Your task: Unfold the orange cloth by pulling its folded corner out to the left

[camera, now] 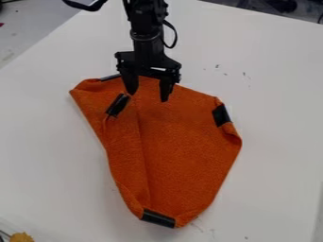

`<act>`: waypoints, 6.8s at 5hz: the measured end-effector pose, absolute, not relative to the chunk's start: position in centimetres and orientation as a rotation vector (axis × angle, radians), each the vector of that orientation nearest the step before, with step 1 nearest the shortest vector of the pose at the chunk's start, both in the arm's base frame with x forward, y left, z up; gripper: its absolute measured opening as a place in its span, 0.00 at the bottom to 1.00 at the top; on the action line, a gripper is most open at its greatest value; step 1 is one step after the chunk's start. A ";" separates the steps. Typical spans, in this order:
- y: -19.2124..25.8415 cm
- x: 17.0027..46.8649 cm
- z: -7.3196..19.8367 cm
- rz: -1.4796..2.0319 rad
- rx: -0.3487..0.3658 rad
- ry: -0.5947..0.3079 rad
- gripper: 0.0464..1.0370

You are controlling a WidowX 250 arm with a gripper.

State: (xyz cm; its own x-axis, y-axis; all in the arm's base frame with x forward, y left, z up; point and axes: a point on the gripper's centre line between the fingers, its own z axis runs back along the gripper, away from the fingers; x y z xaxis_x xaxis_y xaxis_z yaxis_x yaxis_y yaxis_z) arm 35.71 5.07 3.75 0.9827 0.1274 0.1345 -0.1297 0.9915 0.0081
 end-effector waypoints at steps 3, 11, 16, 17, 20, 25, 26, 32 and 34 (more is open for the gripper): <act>7.4 34.0 1.6 0.173 0.038 -0.084 0.96; 10.4 31.4 2.1 0.276 0.069 -0.064 0.34; 10.6 32.3 1.2 0.250 0.052 -0.034 0.08; 10.1 32.2 2.6 0.243 0.097 -0.050 0.04; 13.9 24.1 6.4 0.482 0.186 -0.138 0.04; 15.8 15.4 0.6 0.747 0.056 -0.108 0.80; 16.0 15.1 2.4 0.719 0.142 -0.083 0.97; 16.3 19.7 6.7 0.374 0.087 -0.113 0.96; 16.3 19.8 6.8 0.372 0.089 -0.116 0.96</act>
